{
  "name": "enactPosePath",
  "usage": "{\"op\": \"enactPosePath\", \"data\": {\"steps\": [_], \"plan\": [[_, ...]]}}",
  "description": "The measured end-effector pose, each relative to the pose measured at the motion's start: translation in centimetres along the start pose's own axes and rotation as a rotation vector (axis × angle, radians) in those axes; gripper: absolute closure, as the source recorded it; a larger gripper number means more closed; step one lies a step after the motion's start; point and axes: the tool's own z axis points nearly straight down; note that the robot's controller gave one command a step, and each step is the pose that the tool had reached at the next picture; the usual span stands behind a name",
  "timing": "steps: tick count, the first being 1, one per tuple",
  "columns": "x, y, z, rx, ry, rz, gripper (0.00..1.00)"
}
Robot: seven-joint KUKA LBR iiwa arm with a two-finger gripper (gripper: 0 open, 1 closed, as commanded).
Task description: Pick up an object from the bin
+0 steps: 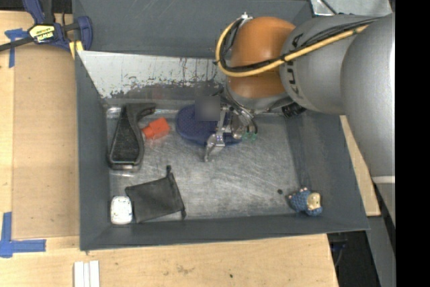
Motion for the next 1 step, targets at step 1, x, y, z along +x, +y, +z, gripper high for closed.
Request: {"op": "enactPosePath", "data": {"steps": [1], "plan": [[-0.59, 0.02, -0.55, -0.003, -0.028, 0.002, 1.0]]}}
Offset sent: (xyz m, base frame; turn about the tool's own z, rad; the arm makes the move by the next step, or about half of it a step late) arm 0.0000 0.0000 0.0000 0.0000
